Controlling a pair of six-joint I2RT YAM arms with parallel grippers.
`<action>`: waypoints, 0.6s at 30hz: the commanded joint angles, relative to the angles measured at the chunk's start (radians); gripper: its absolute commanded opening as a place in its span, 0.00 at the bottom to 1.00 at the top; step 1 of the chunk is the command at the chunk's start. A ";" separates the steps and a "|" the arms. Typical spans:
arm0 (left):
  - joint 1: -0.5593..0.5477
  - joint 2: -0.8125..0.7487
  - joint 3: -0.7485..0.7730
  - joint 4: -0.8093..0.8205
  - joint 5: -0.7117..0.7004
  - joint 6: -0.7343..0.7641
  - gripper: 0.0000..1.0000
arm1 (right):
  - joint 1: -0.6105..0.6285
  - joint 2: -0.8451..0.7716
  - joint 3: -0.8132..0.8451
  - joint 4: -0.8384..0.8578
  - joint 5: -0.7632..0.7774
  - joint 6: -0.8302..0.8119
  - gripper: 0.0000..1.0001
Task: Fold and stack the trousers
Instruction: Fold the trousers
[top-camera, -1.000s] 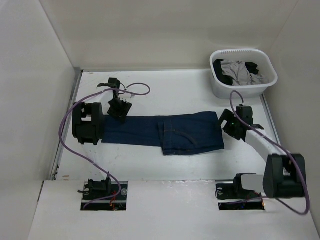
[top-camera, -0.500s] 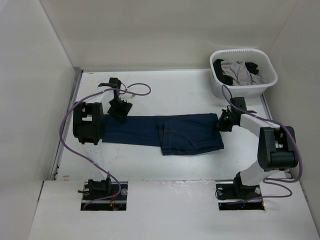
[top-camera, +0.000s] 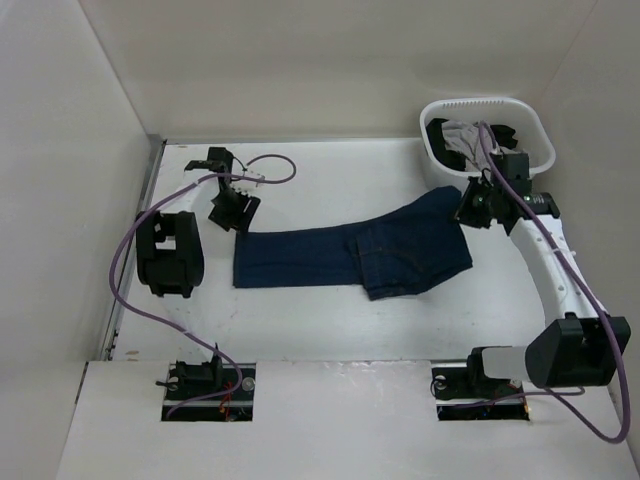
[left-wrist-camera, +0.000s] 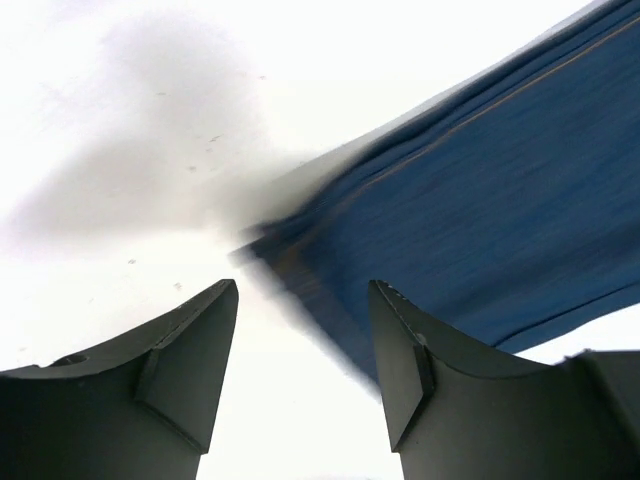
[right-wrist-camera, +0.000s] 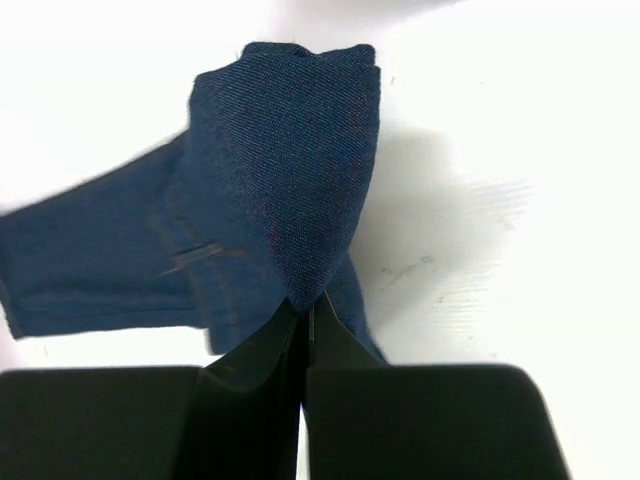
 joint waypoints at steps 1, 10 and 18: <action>0.007 -0.033 0.037 -0.013 0.024 -0.022 0.53 | 0.043 -0.020 0.147 -0.133 0.089 -0.030 0.00; -0.037 0.093 0.027 0.007 0.063 -0.062 0.51 | 0.408 0.204 0.491 -0.168 0.224 0.085 0.00; -0.027 0.131 -0.017 0.053 0.077 -0.075 0.49 | 0.655 0.527 0.860 -0.127 0.278 0.142 0.00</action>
